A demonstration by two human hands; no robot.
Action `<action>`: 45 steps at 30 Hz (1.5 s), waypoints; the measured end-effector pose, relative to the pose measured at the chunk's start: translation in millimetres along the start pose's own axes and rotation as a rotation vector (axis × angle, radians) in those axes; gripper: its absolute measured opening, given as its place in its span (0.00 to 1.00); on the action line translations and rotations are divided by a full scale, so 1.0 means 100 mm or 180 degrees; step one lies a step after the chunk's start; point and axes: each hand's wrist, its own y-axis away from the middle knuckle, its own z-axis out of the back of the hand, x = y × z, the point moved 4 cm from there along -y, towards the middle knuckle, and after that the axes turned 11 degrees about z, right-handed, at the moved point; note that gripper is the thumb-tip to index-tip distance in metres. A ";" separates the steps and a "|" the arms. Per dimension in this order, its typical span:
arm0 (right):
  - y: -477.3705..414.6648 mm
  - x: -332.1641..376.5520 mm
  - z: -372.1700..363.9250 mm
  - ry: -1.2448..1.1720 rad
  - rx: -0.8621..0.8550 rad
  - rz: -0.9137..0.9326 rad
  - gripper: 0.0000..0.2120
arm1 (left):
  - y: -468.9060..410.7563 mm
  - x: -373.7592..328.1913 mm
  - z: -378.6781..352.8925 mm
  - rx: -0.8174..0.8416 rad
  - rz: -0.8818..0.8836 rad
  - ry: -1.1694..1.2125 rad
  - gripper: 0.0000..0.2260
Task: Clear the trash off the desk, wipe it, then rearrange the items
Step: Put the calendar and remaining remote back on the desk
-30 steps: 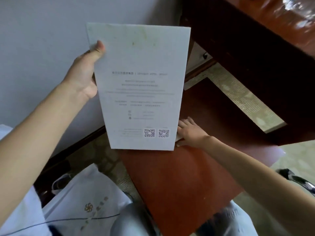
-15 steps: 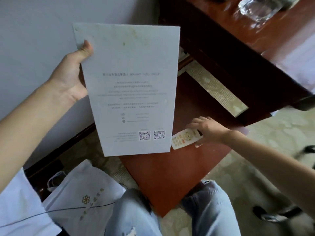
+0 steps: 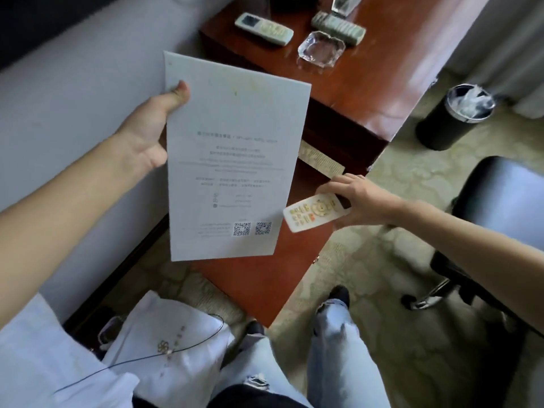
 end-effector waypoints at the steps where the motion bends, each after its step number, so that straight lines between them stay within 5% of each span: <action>1: 0.07 -0.01 0.12 0.0018 -0.0127 0.0015 0.34 | -0.01 -0.03 -0.13 0.0001 0.0015 -0.0017 0.19; 17: 0.96 -1.77 1.88 0.0044 -0.0634 0.0198 0.37 | -0.71 -0.63 -2.48 -0.0521 -0.0294 0.0363 0.07; 28: 0.45 -2.93 3.16 0.0131 -0.0699 0.0659 0.36 | -1.70 -1.77 -3.07 -0.0696 0.0108 0.0270 0.10; 39: -0.02 -4.06 4.29 0.0154 -0.0658 0.0752 0.35 | -2.84 -2.88 -3.85 -0.0481 -0.0441 0.0714 0.19; 45: -0.46 -4.66 4.56 0.0222 -0.0251 0.1188 0.36 | -3.41 -2.96 -4.03 -0.0798 -0.0536 0.1191 0.12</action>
